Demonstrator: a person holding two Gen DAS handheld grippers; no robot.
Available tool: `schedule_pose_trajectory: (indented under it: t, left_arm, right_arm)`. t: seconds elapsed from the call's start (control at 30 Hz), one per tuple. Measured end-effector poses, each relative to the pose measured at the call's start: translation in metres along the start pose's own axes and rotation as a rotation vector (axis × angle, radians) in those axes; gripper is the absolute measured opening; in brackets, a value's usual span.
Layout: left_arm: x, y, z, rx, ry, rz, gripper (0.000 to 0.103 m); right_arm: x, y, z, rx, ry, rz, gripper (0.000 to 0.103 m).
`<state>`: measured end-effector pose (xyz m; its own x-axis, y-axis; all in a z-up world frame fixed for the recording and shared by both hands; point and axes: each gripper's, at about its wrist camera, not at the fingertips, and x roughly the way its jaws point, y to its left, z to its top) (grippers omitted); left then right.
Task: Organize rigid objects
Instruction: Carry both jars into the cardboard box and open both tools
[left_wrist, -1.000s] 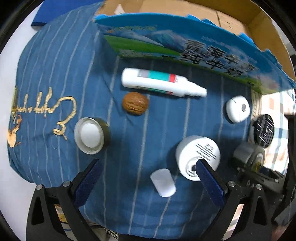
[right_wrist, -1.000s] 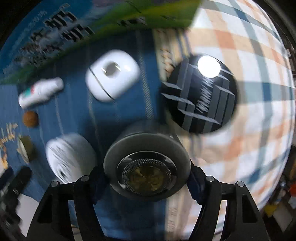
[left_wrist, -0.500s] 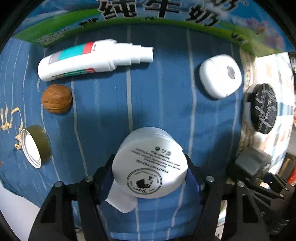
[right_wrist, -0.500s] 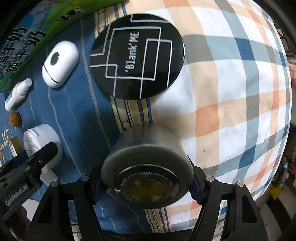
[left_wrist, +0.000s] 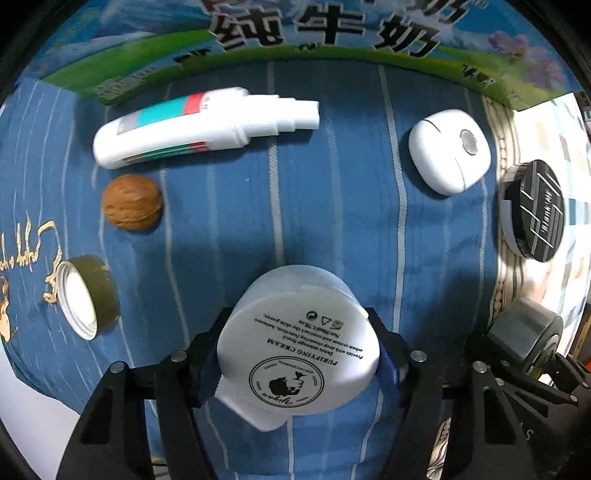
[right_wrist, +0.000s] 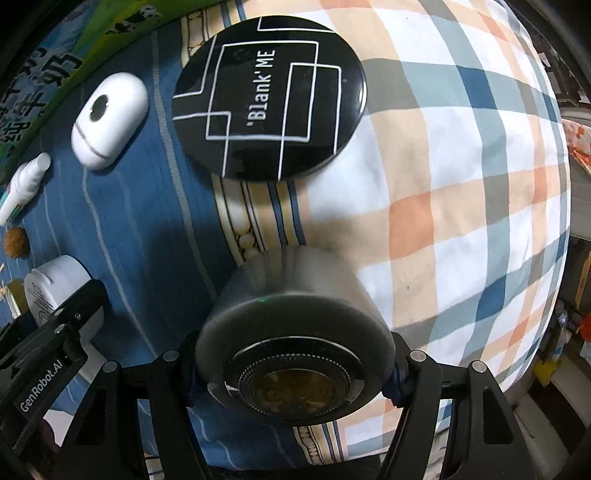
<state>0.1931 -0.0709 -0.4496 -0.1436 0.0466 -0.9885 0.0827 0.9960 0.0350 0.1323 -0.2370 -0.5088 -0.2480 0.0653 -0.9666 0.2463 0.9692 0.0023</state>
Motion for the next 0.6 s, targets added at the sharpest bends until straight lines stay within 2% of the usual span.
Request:
schedule_pose_trajectory:
  t: [0.1, 0.37, 0.53, 0.6]
  left_arm:
    - [-0.014, 0.002, -0.013, -0.005, -0.026, -0.012, 0.065]
    - [-0.077, 0.018, -0.046, -0.006, -0.154, -0.054, 0.065]
    - [-0.138, 0.026, -0.063, 0.011, -0.272, -0.070, 0.065]
    - [-0.152, 0.023, -0.059, 0.018, -0.305, -0.071, 0.065]
  right_arm:
    - [0.002, 0.000, -0.011, -0.004, -0.023, 0.013, 0.073]
    - [-0.029, 0.001, -0.050, -0.002, -0.101, 0.140, 0.073]
    - [-0.077, 0.008, -0.068, -0.044, -0.183, 0.180, 0.073]
    - [-0.117, 0.015, -0.065, -0.069, -0.212, 0.182, 0.073]
